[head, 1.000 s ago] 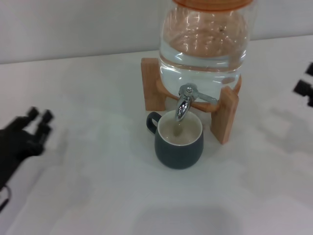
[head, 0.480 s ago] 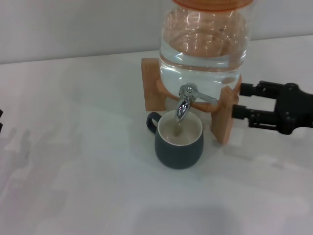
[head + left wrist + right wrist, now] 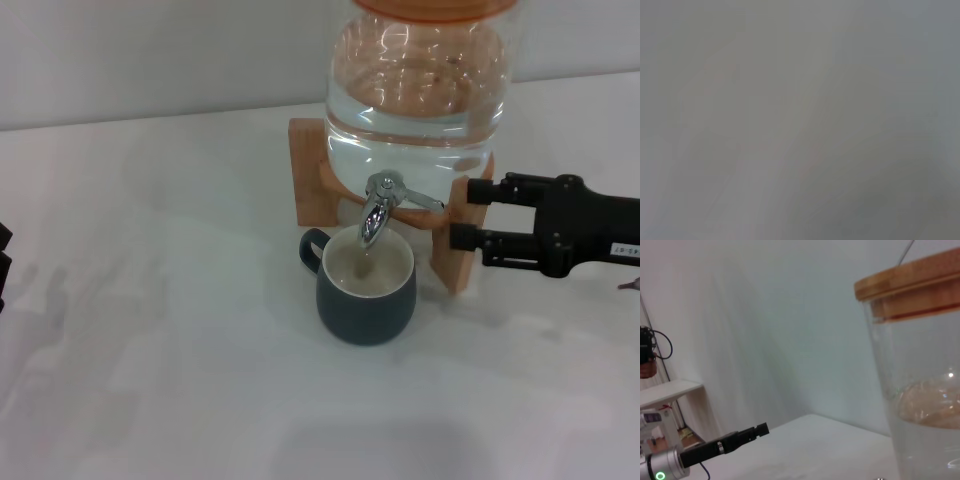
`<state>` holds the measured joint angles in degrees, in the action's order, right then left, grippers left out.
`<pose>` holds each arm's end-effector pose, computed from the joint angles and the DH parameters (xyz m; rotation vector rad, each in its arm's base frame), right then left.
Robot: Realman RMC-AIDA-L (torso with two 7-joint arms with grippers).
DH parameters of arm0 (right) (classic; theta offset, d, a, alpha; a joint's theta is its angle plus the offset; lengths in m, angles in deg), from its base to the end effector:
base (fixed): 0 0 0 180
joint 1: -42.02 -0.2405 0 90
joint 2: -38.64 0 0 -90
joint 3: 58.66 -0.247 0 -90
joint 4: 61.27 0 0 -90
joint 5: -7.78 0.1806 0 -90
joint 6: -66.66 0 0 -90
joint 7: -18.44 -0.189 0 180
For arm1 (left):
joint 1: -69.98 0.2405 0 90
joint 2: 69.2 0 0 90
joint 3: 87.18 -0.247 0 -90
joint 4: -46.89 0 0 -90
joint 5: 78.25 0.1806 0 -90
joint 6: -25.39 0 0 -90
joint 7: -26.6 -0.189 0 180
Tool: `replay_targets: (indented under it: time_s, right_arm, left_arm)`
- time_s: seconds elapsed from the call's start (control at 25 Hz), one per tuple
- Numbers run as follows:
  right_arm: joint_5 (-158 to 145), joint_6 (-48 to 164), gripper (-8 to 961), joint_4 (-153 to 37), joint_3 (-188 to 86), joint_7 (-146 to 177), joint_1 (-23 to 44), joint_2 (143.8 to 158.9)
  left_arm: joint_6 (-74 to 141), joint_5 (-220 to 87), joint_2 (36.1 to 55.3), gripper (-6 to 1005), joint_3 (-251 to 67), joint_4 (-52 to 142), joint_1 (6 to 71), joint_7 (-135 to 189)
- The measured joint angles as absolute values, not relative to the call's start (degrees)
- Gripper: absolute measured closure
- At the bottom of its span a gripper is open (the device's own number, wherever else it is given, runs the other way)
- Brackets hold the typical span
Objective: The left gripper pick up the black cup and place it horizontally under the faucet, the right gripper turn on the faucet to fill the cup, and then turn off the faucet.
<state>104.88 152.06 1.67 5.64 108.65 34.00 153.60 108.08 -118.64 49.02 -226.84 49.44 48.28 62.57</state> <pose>0.2116 0.2800 0.0274 -2.5420 0.5800 0.8838 -0.2984 0.3114 0.0036 -1.7602 -0.7052 -0.9725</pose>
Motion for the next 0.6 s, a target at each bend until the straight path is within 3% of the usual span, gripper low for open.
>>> replay_targets:
  time_s: [0.6]
  right_arm:
    - [105.0,150.3,229,3.0,10.9,107.5,33.5,153.69]
  left_arm:
    - [108.1,-118.4,49.01,660,-226.8,49.4,48.8,62.5]
